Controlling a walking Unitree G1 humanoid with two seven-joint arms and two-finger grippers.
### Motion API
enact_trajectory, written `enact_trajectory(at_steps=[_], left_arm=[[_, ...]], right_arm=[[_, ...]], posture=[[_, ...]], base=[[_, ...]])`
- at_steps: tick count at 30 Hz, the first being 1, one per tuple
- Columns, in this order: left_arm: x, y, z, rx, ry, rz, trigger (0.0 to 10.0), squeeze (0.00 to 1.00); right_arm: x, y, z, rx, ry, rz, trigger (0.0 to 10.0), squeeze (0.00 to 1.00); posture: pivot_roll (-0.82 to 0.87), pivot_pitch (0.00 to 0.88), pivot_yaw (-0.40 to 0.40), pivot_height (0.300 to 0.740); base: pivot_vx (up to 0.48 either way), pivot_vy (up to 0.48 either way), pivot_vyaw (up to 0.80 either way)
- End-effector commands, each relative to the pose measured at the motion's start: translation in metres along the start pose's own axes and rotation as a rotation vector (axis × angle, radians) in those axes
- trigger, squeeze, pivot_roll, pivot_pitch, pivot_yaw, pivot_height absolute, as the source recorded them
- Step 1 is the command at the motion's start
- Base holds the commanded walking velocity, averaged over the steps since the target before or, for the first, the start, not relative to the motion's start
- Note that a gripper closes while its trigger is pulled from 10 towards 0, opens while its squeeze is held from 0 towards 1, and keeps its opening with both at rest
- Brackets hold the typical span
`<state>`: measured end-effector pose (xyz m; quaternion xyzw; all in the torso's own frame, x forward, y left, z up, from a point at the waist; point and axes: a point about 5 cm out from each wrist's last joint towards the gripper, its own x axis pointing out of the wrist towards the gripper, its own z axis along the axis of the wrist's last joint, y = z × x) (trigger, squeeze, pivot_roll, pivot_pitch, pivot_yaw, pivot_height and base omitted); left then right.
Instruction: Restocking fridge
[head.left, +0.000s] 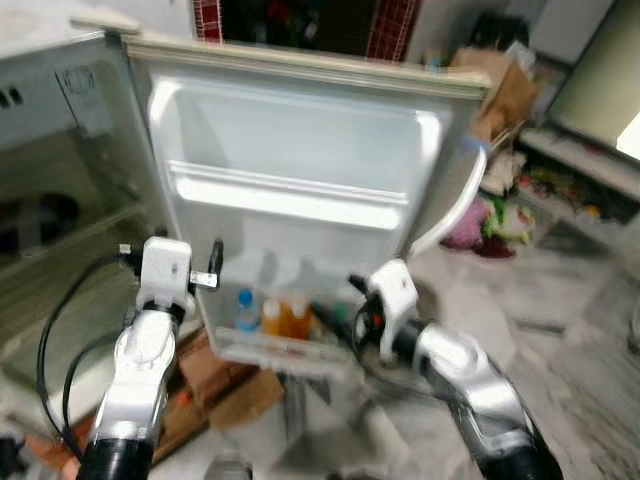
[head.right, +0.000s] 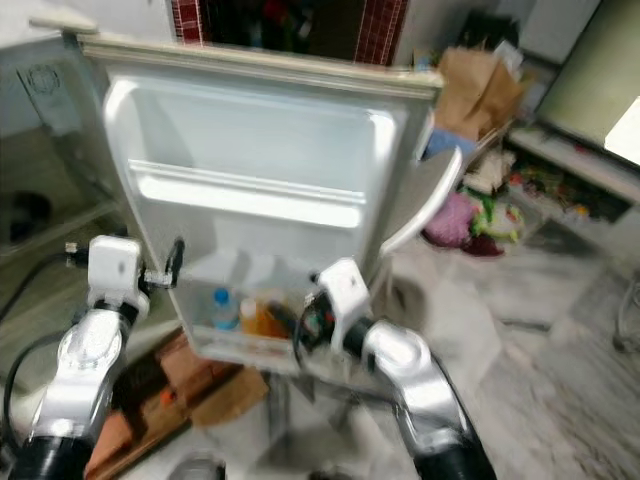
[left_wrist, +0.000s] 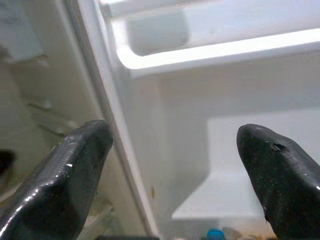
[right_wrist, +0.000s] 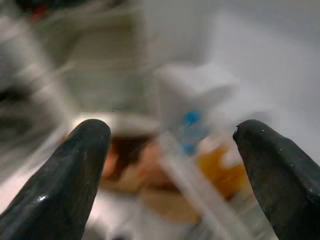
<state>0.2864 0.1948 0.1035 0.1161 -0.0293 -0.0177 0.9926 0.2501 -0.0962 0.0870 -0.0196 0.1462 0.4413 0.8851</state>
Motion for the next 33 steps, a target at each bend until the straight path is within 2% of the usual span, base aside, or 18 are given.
enact_trajectory(at_steps=[1,5,8,9,12,13,14,15,18,23,33], left_arm=[[0.0,-0.001,0.001,0.0,-0.005,-0.012,10.0,0.0],[0.0,-0.002,0.001,0.007,0.001,-0.016,10.0,0.0],[-0.001,-0.001,0.0,0.024,0.0,-0.016,10.0,0.0],[-0.002,-0.001,-0.001,0.021,0.005,-0.014,10.0,0.0],[-0.002,0.002,-0.003,0.027,0.018,-0.007,10.0,0.0],[-0.004,0.003,-0.006,0.027,0.036,-0.024,10.0,0.0],[-0.004,0.004,-0.006,0.027,0.041,-0.029,10.0,0.0],[-0.007,0.007,-0.008,-0.006,0.05,-0.019,10.0,0.0],[-0.012,0.01,-0.011,-0.005,0.058,0.0,10.0,0.0],[-0.011,0.005,-0.011,-0.021,0.061,-0.042,10.0,0.0],[-0.006,0.004,-0.005,-0.015,0.038,-0.025,10.0,0.0]], right_arm=[[-0.012,-0.004,-0.008,-0.023,0.072,0.062,10.0,0.0],[-0.014,-0.024,-0.003,-0.062,0.074,-0.04,10.0,0.0],[-0.013,-0.041,0.01,-0.066,0.004,-0.194,10.0,0.0],[-0.014,-0.05,0.017,-0.068,-0.052,-0.297,10.0,0.0],[-0.016,-0.058,0.023,-0.045,-0.117,-0.404,10.0,0.0],[-0.018,-0.061,0.028,-0.101,-0.149,-0.481,10.0,0.0],[-0.019,-0.061,0.029,-0.118,-0.157,-0.5,10.0,0.0],[-0.02,-0.063,0.03,-0.08,-0.198,-0.541,10.0,0.0],[-0.021,-0.062,0.032,-0.066,-0.241,-0.596,10.0,0.0],[-0.019,-0.063,0.033,-0.063,-0.283,-0.703,10.0,0.0],[-0.016,-0.062,0.041,-0.074,-0.341,-0.712,10.0,0.0]], posture=[[0.08,0.0,-0.05,0.74],[0.08,0.0,-0.049,0.74],[0.08,0.0,-0.048,0.74],[0.08,0.0,-0.047,0.74],[0.08,0.0,-0.047,0.74],[0.08,0.0,-0.041,0.74],[0.08,0.0,-0.041,0.74],[0.08,0.0,-0.035,0.74],[0.08,0.0,-0.032,0.74],[0.07,0.0,-0.028,0.74],[0.07,0.0,-0.036,0.74]], base=[[-0.255,-0.244,0.0],[0.0,0.0,0.0],[0.0,0.0,0.0],[0.0,0.0,0.0],[0.0,0.0,0.0],[0.0,0.0,0.0],[0.0,0.0,0.0],[0.0,0.0,0.55],[0.0,0.0,0.8],[0.112,-0.107,0.8],[0.227,-0.369,0.71]])
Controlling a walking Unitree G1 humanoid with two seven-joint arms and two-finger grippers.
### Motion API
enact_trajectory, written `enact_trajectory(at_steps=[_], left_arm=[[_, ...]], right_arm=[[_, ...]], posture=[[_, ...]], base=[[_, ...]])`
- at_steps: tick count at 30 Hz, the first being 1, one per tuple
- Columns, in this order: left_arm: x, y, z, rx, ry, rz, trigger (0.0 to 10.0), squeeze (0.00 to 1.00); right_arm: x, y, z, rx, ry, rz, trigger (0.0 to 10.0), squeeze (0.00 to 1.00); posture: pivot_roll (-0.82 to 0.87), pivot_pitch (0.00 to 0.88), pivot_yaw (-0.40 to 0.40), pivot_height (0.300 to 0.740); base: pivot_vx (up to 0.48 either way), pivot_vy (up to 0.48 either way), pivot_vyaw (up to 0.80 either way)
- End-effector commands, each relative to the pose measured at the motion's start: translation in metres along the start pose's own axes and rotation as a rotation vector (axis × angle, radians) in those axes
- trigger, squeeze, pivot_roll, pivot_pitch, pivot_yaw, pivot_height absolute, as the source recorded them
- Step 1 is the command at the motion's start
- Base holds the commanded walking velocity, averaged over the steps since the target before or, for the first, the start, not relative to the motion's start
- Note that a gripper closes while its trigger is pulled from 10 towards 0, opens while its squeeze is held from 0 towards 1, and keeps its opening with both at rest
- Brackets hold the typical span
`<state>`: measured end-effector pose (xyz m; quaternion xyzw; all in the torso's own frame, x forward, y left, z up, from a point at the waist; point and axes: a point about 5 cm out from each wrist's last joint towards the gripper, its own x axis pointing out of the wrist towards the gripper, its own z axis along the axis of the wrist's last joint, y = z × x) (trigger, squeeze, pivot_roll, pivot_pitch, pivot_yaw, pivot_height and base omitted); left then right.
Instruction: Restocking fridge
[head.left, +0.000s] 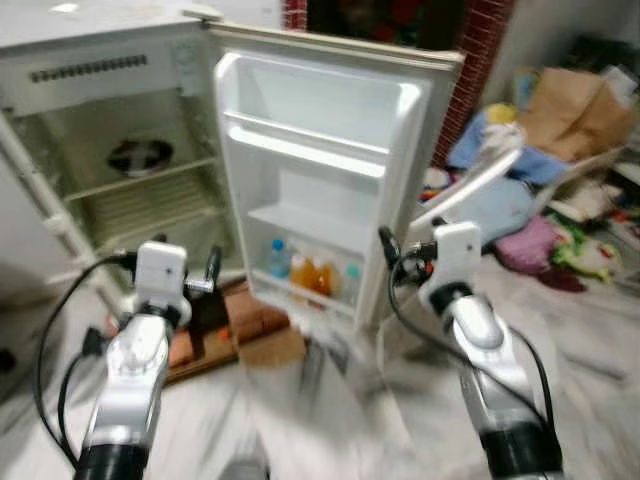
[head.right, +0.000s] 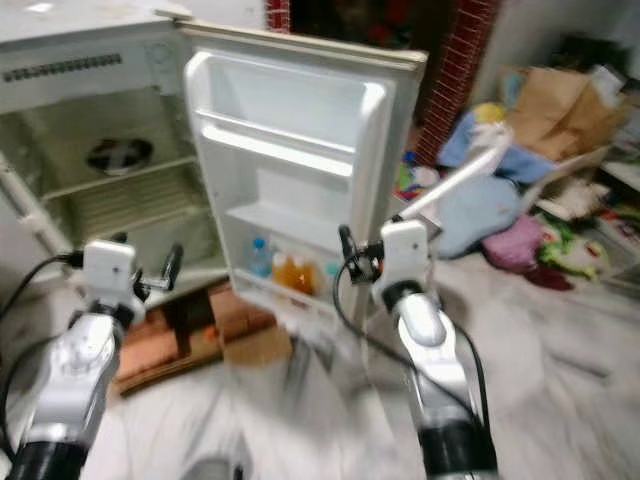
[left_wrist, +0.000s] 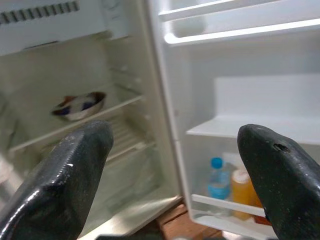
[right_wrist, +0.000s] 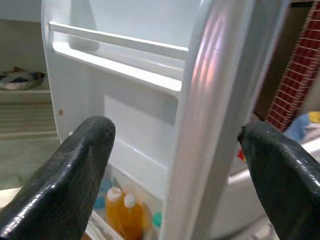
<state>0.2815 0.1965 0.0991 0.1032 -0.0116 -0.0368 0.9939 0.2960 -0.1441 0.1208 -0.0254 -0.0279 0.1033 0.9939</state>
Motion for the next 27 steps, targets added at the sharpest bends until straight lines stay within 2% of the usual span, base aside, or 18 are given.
enact_trajectory(at_steps=[1,6,8,11,19,21,22,27], left_arm=[[-0.002,0.002,-0.001,-0.02,0.006,0.02,10.0,0.0],[-0.004,-0.003,-0.002,-0.045,0.01,0.019,10.0,0.0],[-0.007,-0.007,-0.004,-0.101,0.028,0.013,10.0,0.0],[-0.011,-0.013,-0.004,-0.14,0.028,-0.008,10.0,0.0],[-0.012,-0.018,-0.001,-0.111,0.038,-0.044,10.0,0.0],[-0.013,-0.016,0.0,-0.079,0.049,-0.035,10.0,0.0],[-0.015,-0.013,0.0,-0.097,0.058,-0.034,10.0,0.0],[-0.022,0.003,0.0,-0.062,0.073,0.007,10.0,0.0]], right_arm=[[0.006,0.002,0.004,0.001,-0.016,0.006,10.0,0.0],[0.009,-0.001,0.005,0.004,-0.019,-0.001,10.0,0.0],[0.01,-0.001,0.005,0.014,-0.024,-0.004,10.0,0.0],[0.009,-0.001,0.005,0.02,-0.033,-0.016,10.0,0.0],[0.01,0.005,-0.002,0.01,-0.011,0.016,10.0,0.0],[0.013,0.008,0.0,0.01,-0.021,0.039,10.0,0.0],[0.015,0.008,0.003,-0.014,-0.039,0.051,10.0,0.0],[0.021,0.007,0.011,-0.002,-0.072,0.034,10.0,0.0]], posture=[[0.07,0.0,-0.037,0.74],[0.07,0.0,-0.041,0.74],[0.08,0.0,-0.044,0.74],[0.08,0.0,-0.048,0.74],[0.1,0.0,-0.043,0.74],[0.1,0.0,-0.038,0.74],[0.09,0.0,-0.032,0.74],[0.1,0.0,-0.026,0.74]], base=[[0.0,-0.469,0.0],[0.0,-0.478,0.0],[0.0,-0.48,0.0],[0.0,-0.48,0.0],[0.0,-0.48,0.0],[0.0,0.0,0.0],[0.0,0.0,0.75],[0.0,0.0,0.79]])
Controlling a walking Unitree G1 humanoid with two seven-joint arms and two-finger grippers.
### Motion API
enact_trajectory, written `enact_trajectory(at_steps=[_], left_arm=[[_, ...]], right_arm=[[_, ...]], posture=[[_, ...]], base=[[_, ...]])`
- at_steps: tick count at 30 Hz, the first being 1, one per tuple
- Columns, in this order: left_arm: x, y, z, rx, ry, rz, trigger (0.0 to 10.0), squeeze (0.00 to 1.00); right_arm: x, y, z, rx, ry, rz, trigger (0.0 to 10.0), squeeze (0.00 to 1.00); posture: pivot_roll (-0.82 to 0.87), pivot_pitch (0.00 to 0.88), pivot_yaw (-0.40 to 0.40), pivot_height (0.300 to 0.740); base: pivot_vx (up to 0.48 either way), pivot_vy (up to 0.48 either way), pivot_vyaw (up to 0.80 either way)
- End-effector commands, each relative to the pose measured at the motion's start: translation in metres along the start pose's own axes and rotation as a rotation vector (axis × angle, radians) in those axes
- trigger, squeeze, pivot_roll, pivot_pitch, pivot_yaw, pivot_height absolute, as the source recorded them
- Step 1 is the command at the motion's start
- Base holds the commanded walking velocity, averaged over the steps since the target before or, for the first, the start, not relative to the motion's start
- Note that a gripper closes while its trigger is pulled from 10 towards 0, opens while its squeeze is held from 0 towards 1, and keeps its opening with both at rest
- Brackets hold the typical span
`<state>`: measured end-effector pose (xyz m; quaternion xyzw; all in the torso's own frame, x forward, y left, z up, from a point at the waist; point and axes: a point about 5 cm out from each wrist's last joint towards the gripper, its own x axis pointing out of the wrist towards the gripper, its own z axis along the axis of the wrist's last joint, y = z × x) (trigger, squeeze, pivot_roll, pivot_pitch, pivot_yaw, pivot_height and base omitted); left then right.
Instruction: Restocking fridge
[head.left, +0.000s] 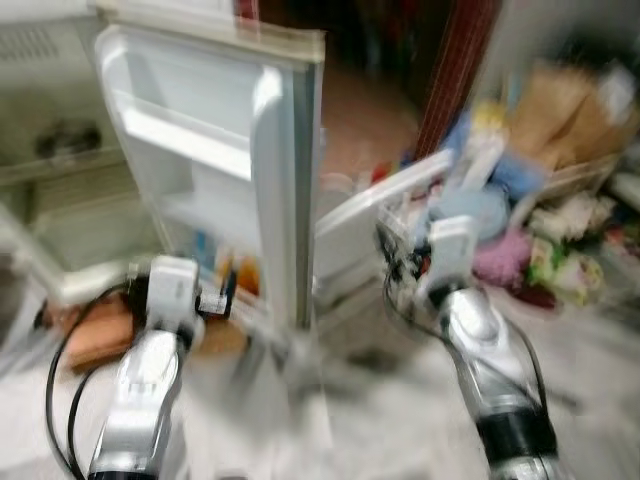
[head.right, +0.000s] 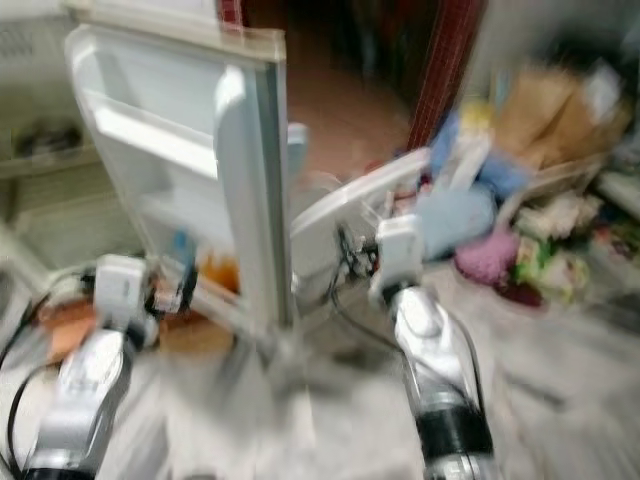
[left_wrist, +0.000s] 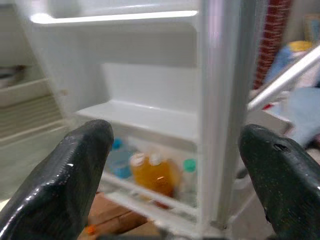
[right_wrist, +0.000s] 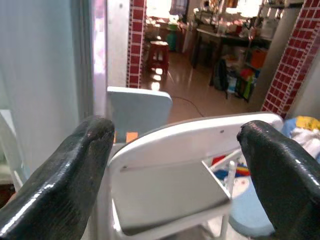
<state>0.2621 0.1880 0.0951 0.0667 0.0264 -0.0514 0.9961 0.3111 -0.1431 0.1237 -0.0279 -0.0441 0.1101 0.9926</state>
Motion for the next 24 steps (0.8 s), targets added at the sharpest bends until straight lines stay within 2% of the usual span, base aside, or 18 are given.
enact_trajectory(at_steps=[1,4,8,11,13,18,24], left_arm=[[-0.005,0.018,0.004,0.019,-0.007,0.054,10.0,0.0],[-0.003,0.021,0.007,-0.001,-0.023,0.056,10.0,0.0],[0.005,0.016,0.003,-0.04,-0.034,0.009,10.0,0.0],[0.008,0.011,0.001,-0.053,-0.037,0.002,10.0,0.0],[0.008,0.007,0.004,-0.088,-0.054,0.003,10.0,0.0],[0.003,0.001,-0.001,-0.104,-0.048,-0.016,10.0,0.0],[0.002,0.0,-0.004,-0.113,-0.043,-0.011,10.0,0.0]], right_arm=[[0.007,0.01,0.01,0.007,-0.046,0.022,10.0,0.0],[0.007,0.016,0.009,0.013,-0.052,0.033,10.0,0.0],[0.01,0.029,0.006,0.048,-0.05,0.056,10.0,0.0],[0.01,0.033,0.006,0.069,-0.047,0.056,10.0,0.0],[0.009,0.033,0.008,0.073,-0.054,0.052,10.0,0.0],[0.004,0.022,0.007,0.046,-0.05,0.002,10.0,0.0],[0.0,0.016,0.005,0.036,-0.042,-0.02,10.0,0.0]], posture=[[0.1,0.0,-0.026,0.74],[0.1,0.0,-0.03,0.74],[0.08,0.0,-0.051,0.74],[0.08,0.0,-0.054,0.74],[0.08,0.0,-0.057,0.74],[0.08,0.0,-0.066,0.74],[0.08,0.0,-0.072,0.74]], base=[[0.0,0.0,0.79],[0.0,0.0,0.79],[0.0,0.0,0.77],[0.0,0.0,0.59],[0.27,0.0,0.0],[0.372,0.0,0.0],[0.48,0.0,0.0]])
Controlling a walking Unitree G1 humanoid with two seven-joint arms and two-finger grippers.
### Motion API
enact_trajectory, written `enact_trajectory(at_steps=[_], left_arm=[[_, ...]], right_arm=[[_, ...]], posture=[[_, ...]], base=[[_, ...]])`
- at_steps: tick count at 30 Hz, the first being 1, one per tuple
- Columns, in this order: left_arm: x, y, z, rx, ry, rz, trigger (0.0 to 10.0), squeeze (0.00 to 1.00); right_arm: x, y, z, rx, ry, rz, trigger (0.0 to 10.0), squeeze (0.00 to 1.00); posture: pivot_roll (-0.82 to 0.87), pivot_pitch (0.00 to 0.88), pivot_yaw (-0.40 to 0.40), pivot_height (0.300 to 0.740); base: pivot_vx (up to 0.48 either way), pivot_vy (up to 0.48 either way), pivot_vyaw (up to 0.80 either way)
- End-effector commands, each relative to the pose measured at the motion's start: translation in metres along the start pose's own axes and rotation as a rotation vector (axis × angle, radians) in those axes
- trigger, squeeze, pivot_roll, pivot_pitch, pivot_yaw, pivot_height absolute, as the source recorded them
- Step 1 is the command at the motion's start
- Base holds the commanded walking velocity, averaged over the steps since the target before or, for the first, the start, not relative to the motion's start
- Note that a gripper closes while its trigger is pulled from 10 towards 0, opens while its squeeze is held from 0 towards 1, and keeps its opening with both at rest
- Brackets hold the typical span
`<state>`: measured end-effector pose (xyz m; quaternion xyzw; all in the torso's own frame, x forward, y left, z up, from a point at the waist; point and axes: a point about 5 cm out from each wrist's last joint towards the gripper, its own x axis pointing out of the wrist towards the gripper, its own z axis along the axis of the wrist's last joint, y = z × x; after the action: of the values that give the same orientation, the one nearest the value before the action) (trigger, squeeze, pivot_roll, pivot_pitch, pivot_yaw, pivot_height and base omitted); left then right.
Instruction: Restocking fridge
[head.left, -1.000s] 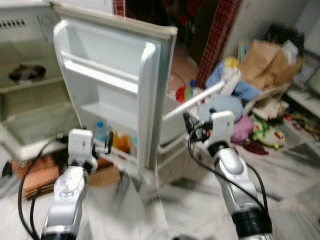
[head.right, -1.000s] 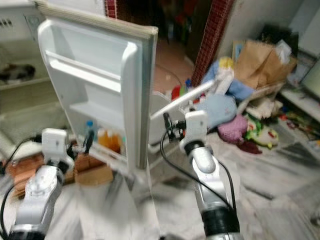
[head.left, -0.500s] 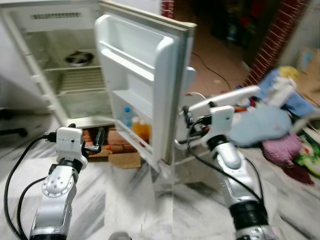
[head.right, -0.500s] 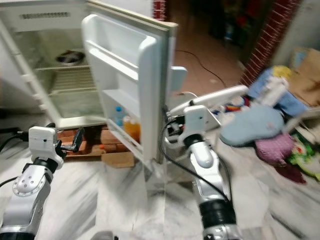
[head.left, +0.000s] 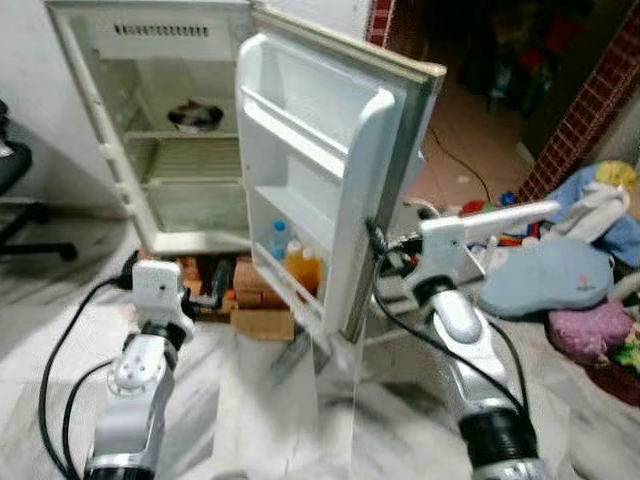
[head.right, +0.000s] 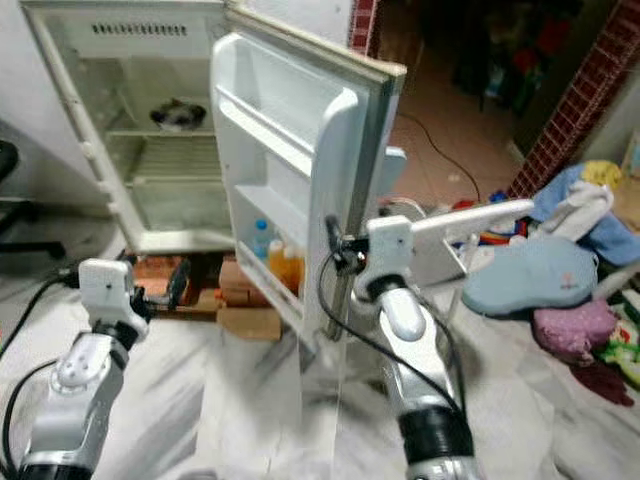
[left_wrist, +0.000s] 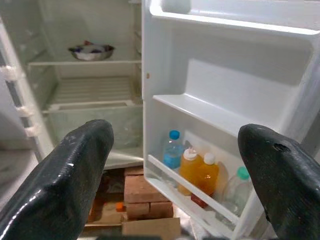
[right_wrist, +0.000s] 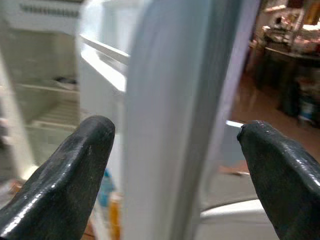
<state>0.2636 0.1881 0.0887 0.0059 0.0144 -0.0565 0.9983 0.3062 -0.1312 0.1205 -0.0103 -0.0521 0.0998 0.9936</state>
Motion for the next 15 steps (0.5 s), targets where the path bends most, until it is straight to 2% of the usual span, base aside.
enact_trajectory(at_steps=[1,2,4,5,6,7,15], left_arm=[[0.0002,0.0007,0.0025,0.007,-0.011,0.001,10.0,0.0],[0.0002,0.0007,0.0025,0.006,-0.01,0.001,10.0,0.0],[0.0003,0.0006,0.0023,0.004,-0.009,0.001,10.0,0.0],[0.0004,0.0006,0.0021,0.003,-0.008,0.001,10.0,0.0],[0.0002,0.0007,0.0017,0.005,-0.004,0.006,10.0,0.0],[0.0,0.0008,0.0013,0.007,-0.002,0.01,10.0,0.0],[-0.0034,0.0023,-0.0014,0.01,0.011,0.021,10.0,0.0]], right_arm=[[0.0016,0.0035,0.0069,0.004,-0.022,0.002,10.0,0.0],[0.0015,0.0036,0.007,0.004,-0.023,0.002,10.0,0.0],[0.0021,0.0046,0.0086,0.002,-0.03,-0.002,10.0,0.79],[0.0024,0.0051,0.0089,0.001,-0.031,-0.002,10.0,0.79],[0.0028,0.0058,0.0089,0.0,-0.029,-0.002,10.0,0.11],[0.0032,0.0063,0.0085,0.0,-0.026,0.0,10.0,0.0],[0.0062,0.0059,0.0091,0.002,-0.02,0.011,10.0,0.0]], posture=[[0.08,0.0,-0.072,0.74],[0.08,0.0,-0.072,0.74],[0.08,0.0,-0.073,0.74],[0.08,0.0,-0.073,0.74],[0.08,0.0,-0.073,0.74],[0.08,0.0,-0.074,0.74],[0.09,0.0,-0.075,0.74]], base=[[0.48,0.0,0.0],[0.48,0.0,0.0],[0.45,0.0,0.0],[0.42,0.0,0.0],[0.0,0.0,0.0],[0.0,0.0,0.0],[0.0,0.0,0.0]])
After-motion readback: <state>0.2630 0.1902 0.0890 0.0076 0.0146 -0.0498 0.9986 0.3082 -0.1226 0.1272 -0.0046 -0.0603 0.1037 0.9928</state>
